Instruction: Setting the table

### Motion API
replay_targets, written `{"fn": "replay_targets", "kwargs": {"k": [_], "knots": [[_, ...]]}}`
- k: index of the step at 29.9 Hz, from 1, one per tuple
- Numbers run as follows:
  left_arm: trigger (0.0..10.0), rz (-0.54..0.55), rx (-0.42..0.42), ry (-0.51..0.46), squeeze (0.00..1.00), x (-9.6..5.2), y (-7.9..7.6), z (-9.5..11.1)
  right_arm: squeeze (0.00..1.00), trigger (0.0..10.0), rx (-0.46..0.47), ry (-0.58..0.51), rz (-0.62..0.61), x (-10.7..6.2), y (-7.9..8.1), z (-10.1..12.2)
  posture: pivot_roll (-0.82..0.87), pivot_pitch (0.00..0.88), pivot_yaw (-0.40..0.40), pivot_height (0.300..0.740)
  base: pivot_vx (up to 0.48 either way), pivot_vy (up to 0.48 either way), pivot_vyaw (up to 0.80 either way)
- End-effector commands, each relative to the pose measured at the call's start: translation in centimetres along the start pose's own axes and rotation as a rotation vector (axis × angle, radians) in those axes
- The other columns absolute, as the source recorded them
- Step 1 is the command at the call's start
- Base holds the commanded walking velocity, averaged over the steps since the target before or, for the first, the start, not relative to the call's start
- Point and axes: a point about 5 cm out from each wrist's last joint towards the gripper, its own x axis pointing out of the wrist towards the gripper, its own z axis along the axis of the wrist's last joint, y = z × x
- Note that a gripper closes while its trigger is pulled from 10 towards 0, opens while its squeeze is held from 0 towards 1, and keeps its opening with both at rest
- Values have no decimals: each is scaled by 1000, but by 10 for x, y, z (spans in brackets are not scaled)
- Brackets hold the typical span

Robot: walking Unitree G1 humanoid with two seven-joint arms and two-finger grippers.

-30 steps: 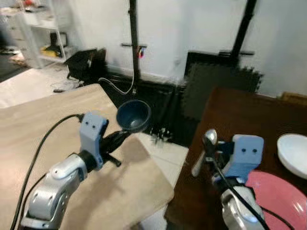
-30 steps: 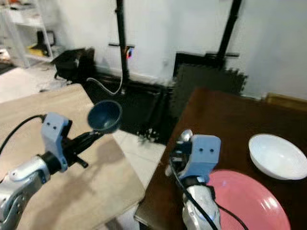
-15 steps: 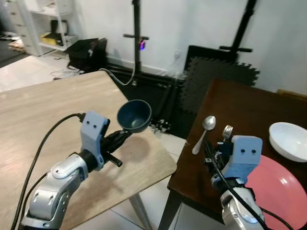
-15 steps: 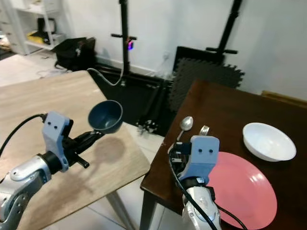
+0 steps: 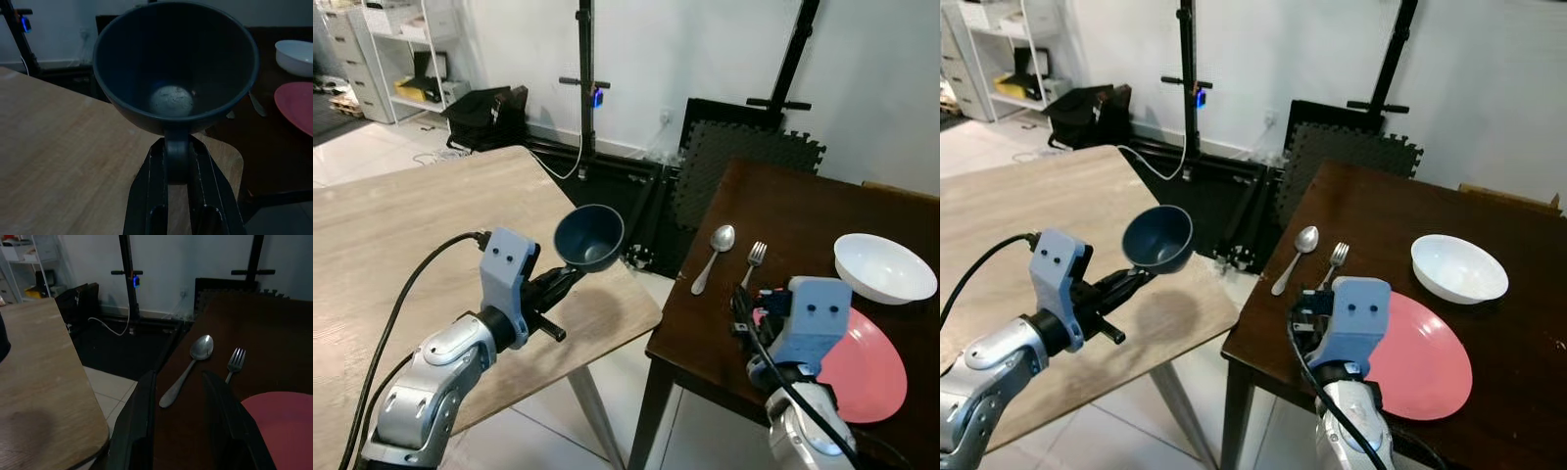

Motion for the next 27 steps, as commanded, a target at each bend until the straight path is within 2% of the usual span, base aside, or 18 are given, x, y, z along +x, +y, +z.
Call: {"fn": "replay_targets", "kwargs": {"k": [1, 15, 27], "knots": [[10000, 4, -18, 11, 0, 0, 1, -3, 0, 10000, -6, 11, -3, -1, -1, -2, 10, 77, 48, 740, 0, 0, 0], [10000, 22, -10, 26, 0, 0, 2, -5, 0, 10000, 3, 15, -10, -2, -1, -3, 12, 82, 50, 740, 0, 0, 0], [10000, 30, -7, 27, 0, 1, 1, -5, 0, 10000, 16, 18, -14, -3, -1, -3, 8, 84, 48, 740, 0, 0, -800]]}}
